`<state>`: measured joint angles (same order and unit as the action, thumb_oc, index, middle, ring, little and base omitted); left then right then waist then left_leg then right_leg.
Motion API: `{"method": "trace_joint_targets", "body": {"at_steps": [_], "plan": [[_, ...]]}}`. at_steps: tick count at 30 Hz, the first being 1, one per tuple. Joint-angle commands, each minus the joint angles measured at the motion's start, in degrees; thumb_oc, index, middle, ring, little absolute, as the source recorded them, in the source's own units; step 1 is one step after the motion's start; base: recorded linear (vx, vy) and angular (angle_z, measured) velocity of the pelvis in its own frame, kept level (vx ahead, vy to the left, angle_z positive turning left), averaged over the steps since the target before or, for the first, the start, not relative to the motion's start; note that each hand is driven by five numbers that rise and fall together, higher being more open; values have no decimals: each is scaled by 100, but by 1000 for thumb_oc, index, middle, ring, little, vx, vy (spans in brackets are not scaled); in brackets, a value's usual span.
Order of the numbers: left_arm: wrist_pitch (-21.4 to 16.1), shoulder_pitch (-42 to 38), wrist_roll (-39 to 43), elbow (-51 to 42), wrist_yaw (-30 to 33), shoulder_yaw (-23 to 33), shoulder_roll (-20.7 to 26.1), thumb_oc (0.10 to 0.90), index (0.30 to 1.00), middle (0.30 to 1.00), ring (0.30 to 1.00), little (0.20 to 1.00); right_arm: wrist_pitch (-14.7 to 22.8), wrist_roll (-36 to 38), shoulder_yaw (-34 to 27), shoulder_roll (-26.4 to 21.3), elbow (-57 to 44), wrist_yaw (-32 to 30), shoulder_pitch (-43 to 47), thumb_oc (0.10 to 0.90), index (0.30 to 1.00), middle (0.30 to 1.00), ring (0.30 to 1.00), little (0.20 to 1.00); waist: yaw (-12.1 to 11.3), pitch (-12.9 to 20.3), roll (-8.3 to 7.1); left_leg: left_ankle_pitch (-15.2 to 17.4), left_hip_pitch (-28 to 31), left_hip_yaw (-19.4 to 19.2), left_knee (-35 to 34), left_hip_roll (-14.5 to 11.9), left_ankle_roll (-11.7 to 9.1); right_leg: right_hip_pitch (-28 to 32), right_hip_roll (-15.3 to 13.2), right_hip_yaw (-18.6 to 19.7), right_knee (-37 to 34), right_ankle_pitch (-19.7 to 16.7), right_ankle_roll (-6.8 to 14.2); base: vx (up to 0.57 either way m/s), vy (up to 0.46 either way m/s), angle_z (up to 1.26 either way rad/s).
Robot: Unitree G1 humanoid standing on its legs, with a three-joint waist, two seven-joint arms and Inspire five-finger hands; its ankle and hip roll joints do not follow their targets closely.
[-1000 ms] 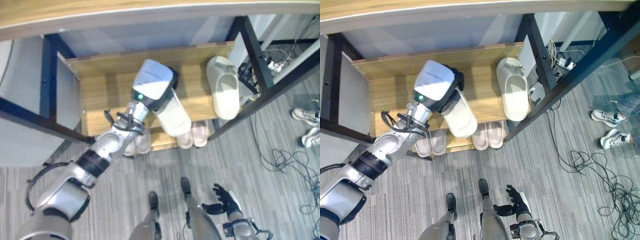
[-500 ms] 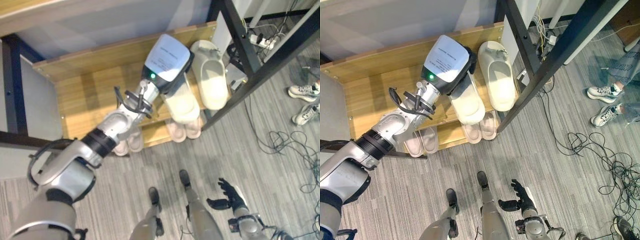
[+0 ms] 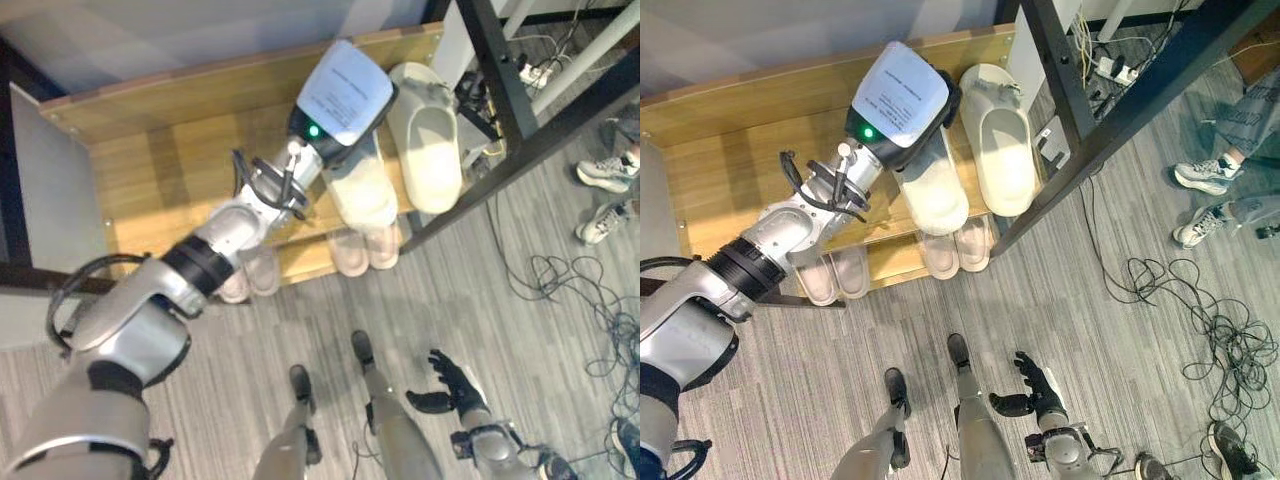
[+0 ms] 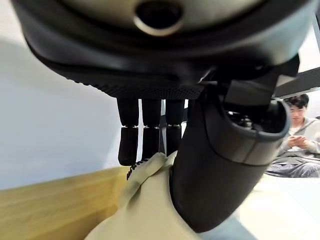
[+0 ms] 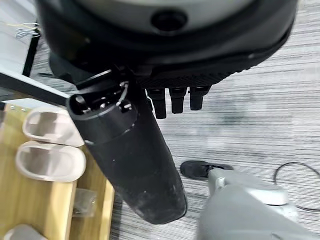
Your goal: Arrange the slippers neatly on the shoe rack.
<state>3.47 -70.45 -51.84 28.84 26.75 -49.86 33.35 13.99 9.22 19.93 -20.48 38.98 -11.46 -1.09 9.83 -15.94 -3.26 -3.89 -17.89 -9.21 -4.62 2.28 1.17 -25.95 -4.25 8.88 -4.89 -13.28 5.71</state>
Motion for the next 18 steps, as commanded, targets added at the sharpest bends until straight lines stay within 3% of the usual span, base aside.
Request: {"method": "trace_joint_targets", "body": {"at_steps": [1,13,14,15,16,18], "plan": [[83,-1191,-193,186,399,275,-512,400,300,300,300,300,292,85,-216,-278,-147,-182,-6,800,900,900,900,900,-75,51,331,379,-136,520,-38,-60,-125,801,-105,-464,27,845,493,-5,18,4],[206,-1646,-30,1111,380,-79,-665,400,300,300,300,300,301,192,-98,-267,1,-164,134,800,900,900,900,900,11,77,276,416,-139,398,-38,-38,-105,652,-151,-429,97,784,524,0,10,-3],[207,-1643,-28,1112,384,-79,-664,416,324,324,324,324,301,191,-96,-269,1,-165,134,800,900,900,900,900,12,79,277,416,-139,397,-38,-38,-105,652,-150,-429,97,783,525,0,0,0],[207,-1643,-28,1113,384,-79,-664,510,465,465,465,465,301,191,-95,-269,1,-165,133,800,900,900,900,900,12,80,277,416,-140,397,-38,-38,-105,651,-150,-429,97,783,525,0,0,0],[310,-1752,4,1357,432,-86,-568,800,900,900,900,900,320,205,-79,-260,14,-151,96,800,900,900,900,900,33,105,281,419,-150,376,-38,-44,-105,643,-145,-414,96,780,531,0,0,0],[339,-1809,39,1497,394,-143,-536,800,900,900,900,900,323,232,-68,-265,16,-124,83,800,900,900,900,900,35,128,276,426,-136,374,-38,-48,-107,650,-139,-418,100,781,530,-1,-2,-3]]}}
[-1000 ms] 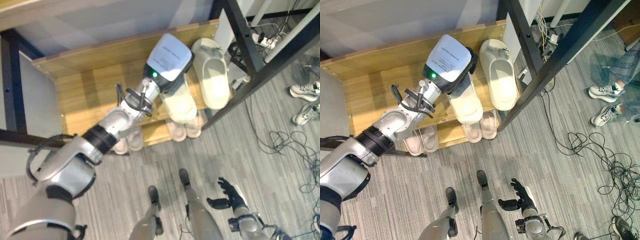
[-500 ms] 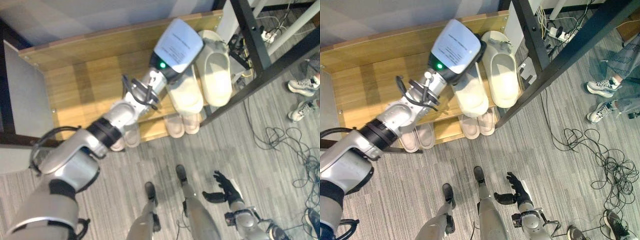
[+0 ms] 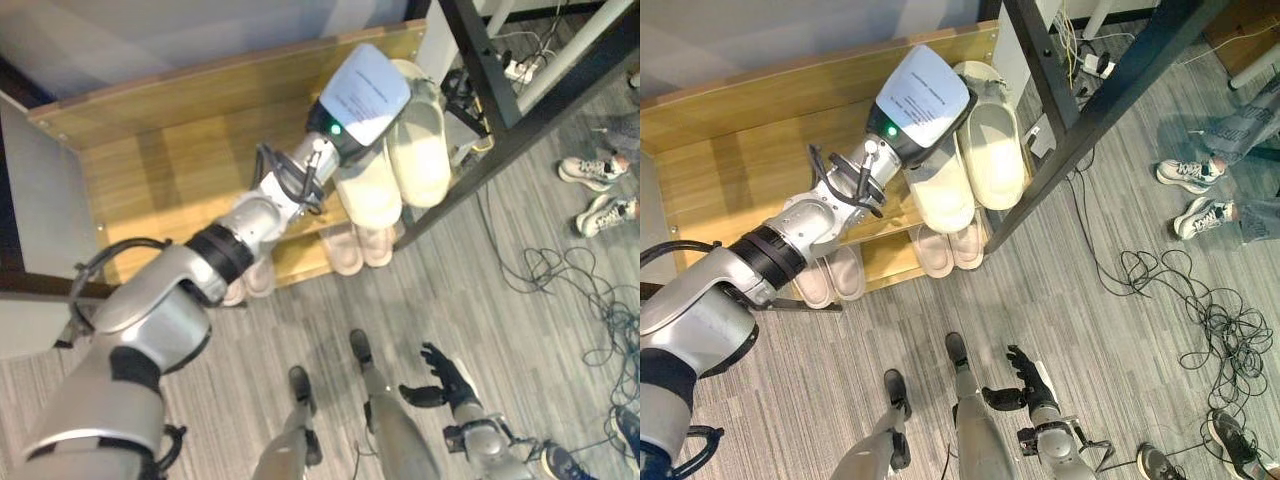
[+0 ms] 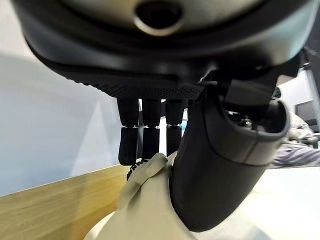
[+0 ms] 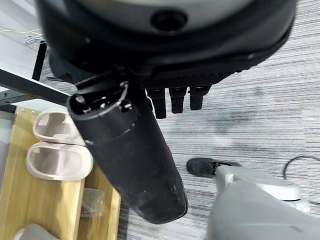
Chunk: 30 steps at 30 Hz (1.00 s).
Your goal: Arrange the slippers neatly on the shoe rack.
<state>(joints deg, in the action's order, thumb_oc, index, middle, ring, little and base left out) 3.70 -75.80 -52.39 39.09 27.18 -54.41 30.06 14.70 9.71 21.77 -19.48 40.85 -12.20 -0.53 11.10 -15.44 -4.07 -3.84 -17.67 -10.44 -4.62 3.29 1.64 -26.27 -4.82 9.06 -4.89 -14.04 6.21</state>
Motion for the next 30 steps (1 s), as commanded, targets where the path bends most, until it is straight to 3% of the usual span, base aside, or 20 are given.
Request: {"method": "trace_joint_targets", "body": {"at_steps": [1,9,16,30], "plan": [[305,-1255,148,503,332,342,-197,800,900,900,900,900,248,173,-242,-350,-166,-54,31,800,900,900,900,900,-102,86,357,427,-149,498,-38,-149,-153,690,-79,-438,97,863,478,1,-3,-6],[105,-885,782,226,141,826,-143,800,900,900,900,900,100,108,-281,-288,-73,-14,11,800,900,900,900,900,-169,254,397,461,5,491,-38,-138,-158,866,-80,-493,66,938,472,1,0,-1],[103,-288,993,200,24,1259,-553,800,900,900,900,900,-12,115,-298,-212,-8,49,-9,800,900,900,900,900,-204,362,362,509,203,479,-38,-110,-129,1032,-71,-492,132,1039,436,-3,-7,1],[177,-214,715,444,-181,1066,-638,800,900,900,900,900,-78,181,-208,-138,224,109,53,800,900,900,900,900,-284,409,394,487,319,449,-38,-118,-117,1051,-53,-490,193,1077,398,-19,-10,0]]}}
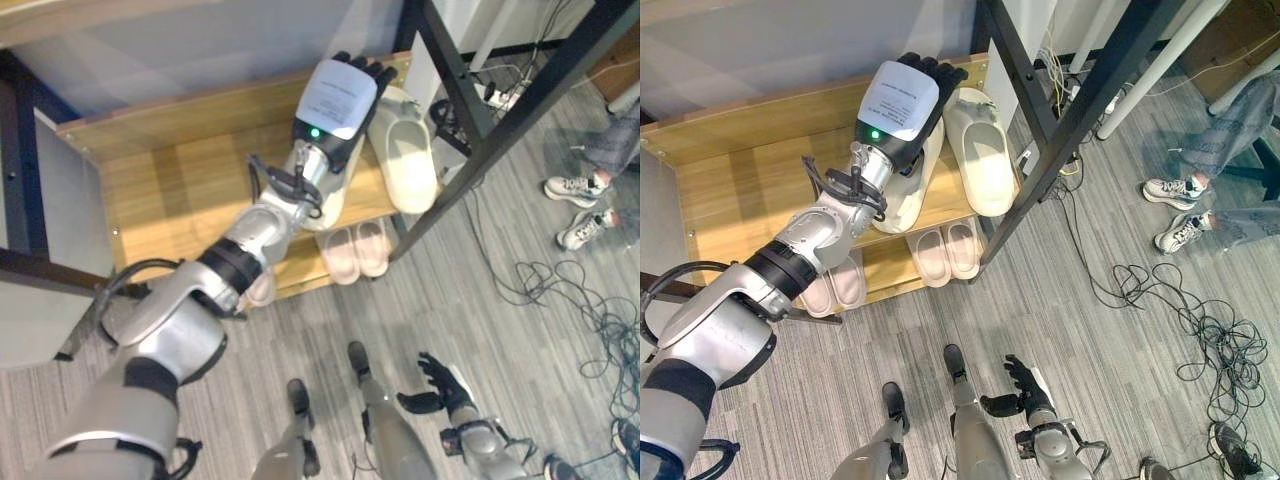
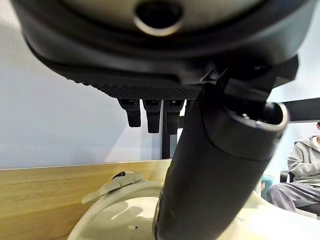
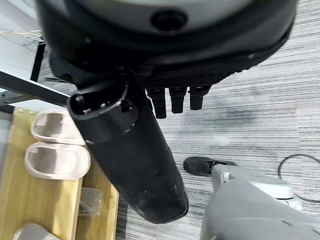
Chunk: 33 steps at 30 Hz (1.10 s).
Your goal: Arrange the slippers neatly on the shoe rack.
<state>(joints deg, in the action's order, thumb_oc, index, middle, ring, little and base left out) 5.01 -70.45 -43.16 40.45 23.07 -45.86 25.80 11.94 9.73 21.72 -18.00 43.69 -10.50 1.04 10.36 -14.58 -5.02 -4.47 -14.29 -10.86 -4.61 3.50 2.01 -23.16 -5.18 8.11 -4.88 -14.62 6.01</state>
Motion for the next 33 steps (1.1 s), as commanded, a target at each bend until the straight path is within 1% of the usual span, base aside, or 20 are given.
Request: {"method": "trace_joint_targets", "body": {"at_steps": [1,4,8,12,16,17,20,23,24,25,26,27,31,33], "plan": [[46,-743,-209,304,228,213,-211,800,900,900,900,900,199,179,-201,-286,-60,-62,-107,800,900,900,900,900,-210,324,488,551,-17,491,-39,-140,-155,743,-17,-394,193,1137,418,15,-32,-1],[16,-518,-202,232,167,284,-145,800,900,900,900,900,159,230,-200,-209,51,-31,-108,800,900,900,900,900,-252,401,494,548,31,504,-39,-143,-153,811,-3,-420,192,1169,394,10,-39,-3],[9,-492,-232,232,153,261,-178,800,900,900,900,900,143,248,-184,-172,135,-23,-71,800,900,900,900,900,-273,422,500,542,31,525,-39,-137,-156,816,2,-437,181,1176,381,-4,-7,1],[-13,-525,-266,87,112,263,-42,800,900,900,900,900,134,269,-158,-147,157,13,-65,800,900,900,900,900,-306,429,515,515,6,541,-39,-144,-160,798,8,-464,164,1153,376,-21,-22,4],[-145,-312,-134,-200,13,367,130,800,900,900,900,900,114,352,-187,-85,203,60,-108,800,900,900,900,900,-341,478,523,512,64,563,-39,-150,-168,862,26,-477,175,1180,361,1,-32,1],[-242,-207,-14,-303,-51,424,200,800,900,900,900,900,79,335,-184,-68,241,64,-87,800,900,900,900,900,-366,500,535,505,86,572,-39,-151,-170,899,27,-489,175,1196,352,0,0,0],[-310,-70,188,-367,-47,523,245,800,900,900,900,900,35,271,-170,-39,274,48,-72,800,900,900,900,900,-405,567,551,510,167,583,-39,-154,-173,971,41,-514,172,1208,338,2,-9,-1],[-332,35,210,-368,-24,539,290,800,900,900,900,900,39,230,-147,-13,294,57,-92,800,900,900,900,900,-435,598,549,517,229,599,-39,-155,-173,1044,59,-535,165,1229,330,5,-16,-3],[-345,230,310,-426,-15,680,441,800,900,900,900,900,58,-3,-109,-71,117,-62,-168,800,900,900,900,900,-434,601,552,519,293,599,-39,-155,-177,1110,64,-546,158,1232,330,0,0,0],[-363,288,327,-538,42,723,616,800,900,900,900,900,75,34,-108,-1,-1,30,-464,800,900,900,900,900,-426,608,553,521,322,588,-39,-165,-184,1134,70,-547,166,1238,334,0,0,0],[-350,331,391,-544,-35,762,723,800,900,900,900,900,6,-8,-146,-56,-96,83,-586,800,900,900,900,900,-404,609,542,531,351,581,-39,-175,-191,1157,72,-547,168,1238,329,-20,-40,-1],[-339,467,353,-686,14,868,967,800,900,900,900,900,73,-278,-182,-152,-173,42,-748,800,900,900,900,900,-434,613,533,528,397,584,-39,-191,-201,1207,82,-567,181,1261,320,-12,-50,3],[-436,1265,344,-1277,-26,1331,1176,800,900,900,900,900,32,-431,-251,-21,17,-4,-758,800,900,900,900,900,-510,648,544,532,536,644,-39,-195,-211,1361,96,-631,203,1321,290,14,-48,2],[-474,1515,329,-1353,-57,1411,1218,800,900,900,900,900,14,-390,-261,19,31,26,-736,800,900,900,900,900,-542,644,548,526,567,662,-39,-196,-211,1390,104,-643,216,1337,272,-9,-13,4]]}}
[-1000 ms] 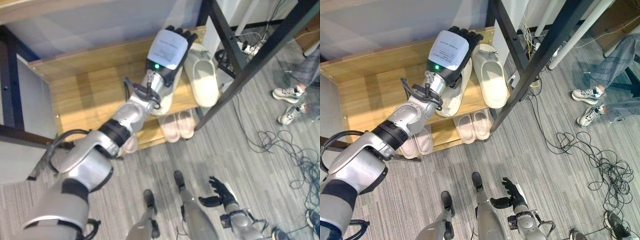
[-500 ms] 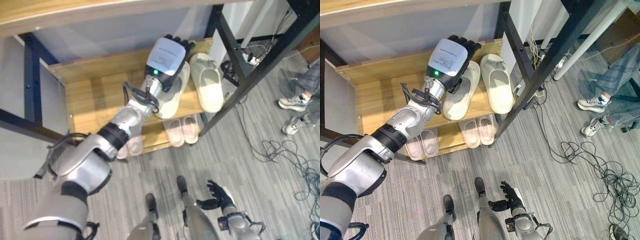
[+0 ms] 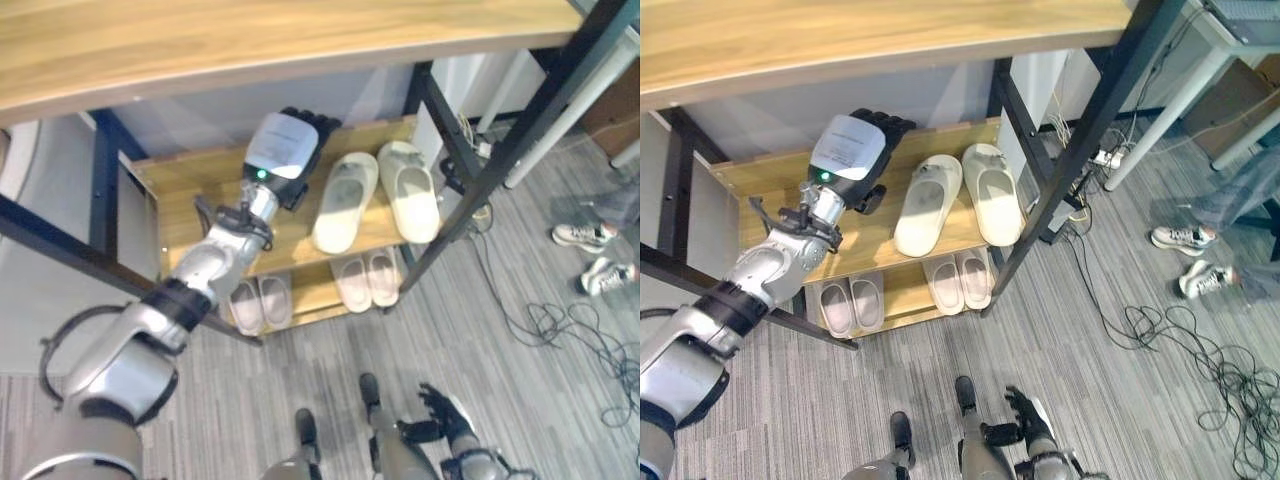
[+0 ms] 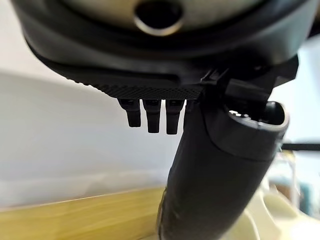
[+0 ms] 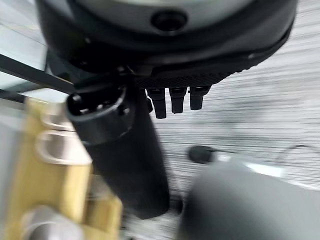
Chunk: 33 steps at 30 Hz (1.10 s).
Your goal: Arrange the slippers neatly on the shoe rack.
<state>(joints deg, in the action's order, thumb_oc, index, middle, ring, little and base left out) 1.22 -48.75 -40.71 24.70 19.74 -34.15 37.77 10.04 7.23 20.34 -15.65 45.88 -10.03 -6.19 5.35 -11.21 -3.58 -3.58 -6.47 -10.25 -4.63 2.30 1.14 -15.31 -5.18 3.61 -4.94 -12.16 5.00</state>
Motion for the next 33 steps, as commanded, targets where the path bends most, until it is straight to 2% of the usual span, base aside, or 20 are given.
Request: {"method": "trace_joint_targets", "body": {"at_steps": [1,3,4,5,9,14,20,26,28,33], "plan": [[-96,-571,97,271,272,270,10,800,900,900,900,900,201,-107,-108,-209,-178,2,6,800,900,900,900,900,-47,297,404,423,-213,610,-37,-80,-124,612,105,-200,227,1091,367,-37,-37,3],[-115,-400,185,384,300,361,-134,800,900,900,900,900,193,-40,-67,-167,-154,82,-28,800,900,900,900,900,-50,292,388,403,-209,619,-37,-79,-127,642,106,-226,207,1079,353,-27,-32,7],[-173,-143,347,454,406,482,-380,800,900,900,900,900,225,90,-37,-126,-70,160,-20,800,900,900,900,900,-46,313,377,401,-200,627,-37,-88,-131,650,114,-238,190,1077,341,-5,-13,13],[-173,-142,346,454,406,483,-380,800,900,900,900,900,225,90,-37,-127,-69,160,-20,800,900,900,900,900,-45,314,378,401,-201,627,-37,-88,-131,649,115,-238,190,1077,341,-6,-16,11],[-332,542,1009,482,356,711,-1088,800,900,900,900,900,258,320,-102,-90,-128,224,-58,800,900,900,900,900,-35,371,340,380,-198,653,-37,-101,-127,643,133,-224,188,1070,293,1,-7,2],[-467,830,1500,420,246,768,-1466,800,900,900,900,900,210,346,-172,-83,-145,233,-53,800,900,900,900,900,-36,400,361,376,-199,674,-37,-115,-132,634,143,-215,173,1054,285,4,-5,1],[-797,1224,2742,-105,-37,835,-1894,800,900,900,900,900,162,376,-246,-152,-371,278,-166,800,900,900,900,900,-14,424,435,366,-154,686,-37,-108,-129,658,149,-207,178,1048,269,0,0,0],[-882,1289,3459,-247,-331,608,-2332,800,900,900,900,900,101,363,-254,-193,-416,311,-190,800,900,900,900,900,34,428,525,376,-106,675,-37,-101,-122,688,133,-189,190,1047,268,0,0,0],[-866,1202,3804,-161,-231,619,-2546,800,900,900,900,900,77,377,-229,-171,-429,284,-151,800,900,900,900,900,52,410,559,356,-110,678,-37,-98,-122,676,133,-189,185,1034,269,0,0,0],[-825,768,4077,130,-163,478,-2929,800,900,900,900,900,64,350,-177,-294,-596,248,-124,800,900,900,900,900,139,393,633,351,-117,617,-37,-92,-123,647,121,-135,148,996,281,2,0,-1]]}}
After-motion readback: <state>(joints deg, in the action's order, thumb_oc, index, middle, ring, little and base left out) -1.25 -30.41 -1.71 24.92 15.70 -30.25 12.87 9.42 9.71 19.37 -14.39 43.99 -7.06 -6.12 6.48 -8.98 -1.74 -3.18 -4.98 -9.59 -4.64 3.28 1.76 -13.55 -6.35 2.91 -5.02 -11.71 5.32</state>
